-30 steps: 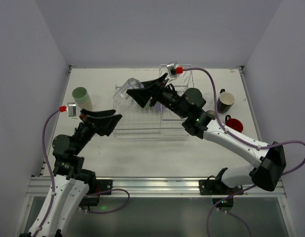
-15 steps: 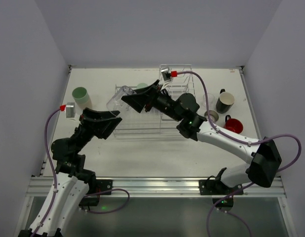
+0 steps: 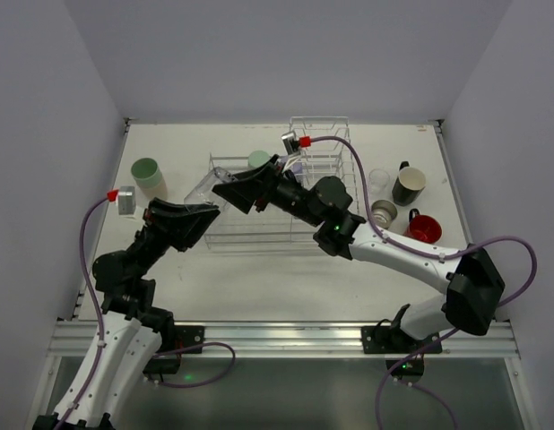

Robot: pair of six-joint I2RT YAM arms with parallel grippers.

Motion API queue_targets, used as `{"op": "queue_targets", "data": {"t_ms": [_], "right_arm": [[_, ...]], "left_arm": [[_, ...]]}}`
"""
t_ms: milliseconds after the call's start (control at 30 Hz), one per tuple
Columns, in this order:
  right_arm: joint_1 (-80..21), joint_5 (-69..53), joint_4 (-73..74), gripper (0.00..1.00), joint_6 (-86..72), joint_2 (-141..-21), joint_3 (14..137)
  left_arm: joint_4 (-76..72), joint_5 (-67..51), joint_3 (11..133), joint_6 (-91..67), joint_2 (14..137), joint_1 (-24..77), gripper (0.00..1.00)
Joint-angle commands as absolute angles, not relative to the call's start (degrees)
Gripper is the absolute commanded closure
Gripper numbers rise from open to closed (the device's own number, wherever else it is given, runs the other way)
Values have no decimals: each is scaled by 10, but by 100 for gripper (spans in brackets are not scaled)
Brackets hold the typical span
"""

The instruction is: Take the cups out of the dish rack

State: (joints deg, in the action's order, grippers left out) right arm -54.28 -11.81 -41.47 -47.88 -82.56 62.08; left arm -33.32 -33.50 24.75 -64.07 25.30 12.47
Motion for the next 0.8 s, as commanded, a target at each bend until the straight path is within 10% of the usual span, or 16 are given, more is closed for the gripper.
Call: {"op": "queue_targets", "data": {"t_ms": [0, 133, 333, 767], "right_arm": [[-555, -122, -474, 83, -493, -834, 617], [-558, -126, -471, 64, -492, -830, 601], [-558, -88, -409, 3, -440, -757, 548], [-558, -45, -131, 1, -304, -559, 481]], "left_arm": [[-345, -312, 279, -621, 269, 126, 71], [-281, -260, 315, -563, 265, 126, 100], [0, -124, 429, -399, 284, 126, 100], [366, 74, 591, -206, 488, 120, 100]]}}
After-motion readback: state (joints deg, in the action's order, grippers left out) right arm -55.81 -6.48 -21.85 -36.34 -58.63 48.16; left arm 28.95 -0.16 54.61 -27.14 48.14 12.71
